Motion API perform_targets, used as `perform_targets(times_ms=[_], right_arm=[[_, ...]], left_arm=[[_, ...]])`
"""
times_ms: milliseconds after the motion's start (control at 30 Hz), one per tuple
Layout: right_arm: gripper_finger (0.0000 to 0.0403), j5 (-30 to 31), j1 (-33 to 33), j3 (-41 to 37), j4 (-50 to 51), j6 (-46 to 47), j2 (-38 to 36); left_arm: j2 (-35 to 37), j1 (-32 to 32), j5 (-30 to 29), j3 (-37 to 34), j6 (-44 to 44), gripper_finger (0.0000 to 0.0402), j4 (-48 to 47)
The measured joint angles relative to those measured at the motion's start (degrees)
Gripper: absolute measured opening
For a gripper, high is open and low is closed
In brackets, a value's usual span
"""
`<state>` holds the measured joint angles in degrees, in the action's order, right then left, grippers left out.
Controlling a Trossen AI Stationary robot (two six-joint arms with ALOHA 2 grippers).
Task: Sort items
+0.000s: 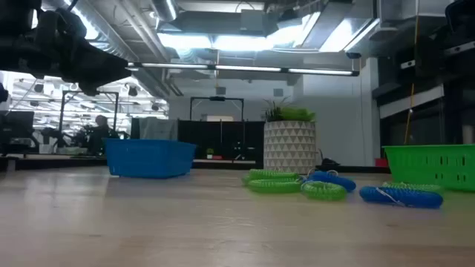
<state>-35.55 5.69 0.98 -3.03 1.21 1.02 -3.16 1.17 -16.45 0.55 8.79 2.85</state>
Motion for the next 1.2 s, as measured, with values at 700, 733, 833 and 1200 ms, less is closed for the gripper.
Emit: perform_targets(times_ms=[700,733,833,1200], right_arm=[[0.0220,0.00,0.00,0.01,0.00,0.00,-0.01],[0.0220,0.00,0.00,0.00,0.00,0.00,-0.01],[0.0220,0.00,0.00,0.01,0.00,0.00,-0.02],[0.0220,0.00,0.00,0.01,0.00,0.02,-0.01]], left_arm=[[0.01,0.01,0.00,0.00,-0.01,0.0151,0.00],[0.01,0.00,0.00,0.00,-0.02,0.0151,0.00],[0.02,0.01,0.00,0.00,0.00,0.0151,0.00],[0.04,0.00,-0.42,-0.02,5.91,0.0153,7.13]])
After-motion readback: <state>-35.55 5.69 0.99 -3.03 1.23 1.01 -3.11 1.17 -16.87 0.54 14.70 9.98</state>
